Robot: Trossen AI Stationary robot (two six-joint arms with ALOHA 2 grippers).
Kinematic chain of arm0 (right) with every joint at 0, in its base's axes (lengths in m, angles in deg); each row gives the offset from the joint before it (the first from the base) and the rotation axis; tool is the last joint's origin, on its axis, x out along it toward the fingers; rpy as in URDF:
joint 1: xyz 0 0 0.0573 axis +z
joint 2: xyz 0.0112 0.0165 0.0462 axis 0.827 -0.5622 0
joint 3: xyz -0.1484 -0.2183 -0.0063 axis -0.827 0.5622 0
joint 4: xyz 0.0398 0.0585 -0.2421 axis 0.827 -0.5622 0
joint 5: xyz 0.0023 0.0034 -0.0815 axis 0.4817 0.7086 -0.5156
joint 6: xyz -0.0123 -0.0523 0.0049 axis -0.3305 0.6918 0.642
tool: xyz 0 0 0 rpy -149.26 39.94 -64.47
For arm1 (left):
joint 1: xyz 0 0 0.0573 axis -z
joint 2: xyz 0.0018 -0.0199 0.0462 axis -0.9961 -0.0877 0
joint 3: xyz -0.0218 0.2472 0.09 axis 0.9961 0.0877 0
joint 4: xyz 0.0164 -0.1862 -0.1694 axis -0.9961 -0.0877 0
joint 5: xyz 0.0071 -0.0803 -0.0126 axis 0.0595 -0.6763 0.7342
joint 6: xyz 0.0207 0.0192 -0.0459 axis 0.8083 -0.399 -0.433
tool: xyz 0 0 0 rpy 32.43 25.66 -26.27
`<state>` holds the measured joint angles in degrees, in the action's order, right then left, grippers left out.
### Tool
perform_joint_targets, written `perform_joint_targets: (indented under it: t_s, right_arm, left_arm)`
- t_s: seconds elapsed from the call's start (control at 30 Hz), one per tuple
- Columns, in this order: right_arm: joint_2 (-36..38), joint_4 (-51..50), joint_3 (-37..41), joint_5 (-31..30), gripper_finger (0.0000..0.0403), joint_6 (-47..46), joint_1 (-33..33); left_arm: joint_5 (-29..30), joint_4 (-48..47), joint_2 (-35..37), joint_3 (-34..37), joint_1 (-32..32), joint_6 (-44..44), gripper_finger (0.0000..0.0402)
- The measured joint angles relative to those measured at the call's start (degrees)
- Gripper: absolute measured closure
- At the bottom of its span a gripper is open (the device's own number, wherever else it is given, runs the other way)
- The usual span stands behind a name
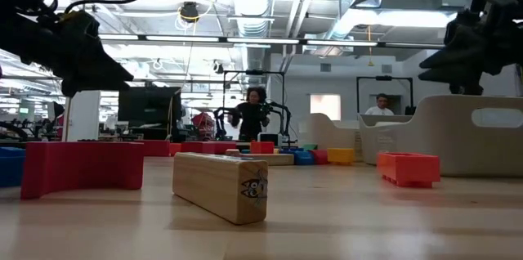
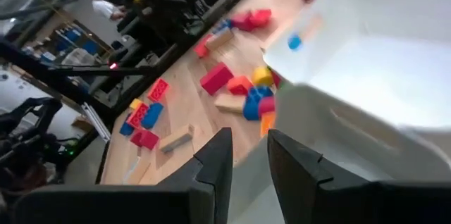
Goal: Sort blocks by size
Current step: Put the large blue game piece into the gray bin
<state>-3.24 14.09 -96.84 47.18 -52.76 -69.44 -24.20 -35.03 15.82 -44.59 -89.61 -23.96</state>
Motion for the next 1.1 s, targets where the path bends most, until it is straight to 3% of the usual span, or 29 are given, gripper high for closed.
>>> perform_joint_targets:
  t_s: [0.1,0.3,0.4,0.5,0.67,0.87,1.1]
  right_arm:
    - [0.00,7.05,0.00,0.04,0.0284,4.70,0.20]
    - [-3.15,19.02,-0.03,0.23,0.0284,10.36,3.96]
    - [-8.40,24.33,-0.05,0.22,0.0284,10.58,7.14]
    - [-16.85,29.07,-1.17,-1.34,0.0284,10.85,11.62]
    - [-35.28,26.31,-10.08,-9.51,0.0284,13.98,21.44]
    - [-57.56,11.99,-28.60,-17.80,0.0284,18.28,31.26]
    - [-77.97,-1.62,-47.16,-18.07,0.0284,19.34,36.06]
  left_arm:
    - [-3.31,2.21,0.00,0.18,-0.02,2.40,0.0248]
    - [-29.32,16.20,0.02,0.19,0.02,10.07,0.0248]
    - [-36.08,20.38,0.03,0.17,0.02,8.83,0.0248]
    - [-37.79,20.99,0.00,0.17,0.02,8.30,0.0248]
    - [-37.84,21.85,0.00,0.17,0.02,0.53,0.0248]
    - [-37.37,23.78,0.00,0.15,0.11,-5.26,0.0248]
    - [-35.08,24.52,0.00,0.15,0.13,-2.93,0.0248]
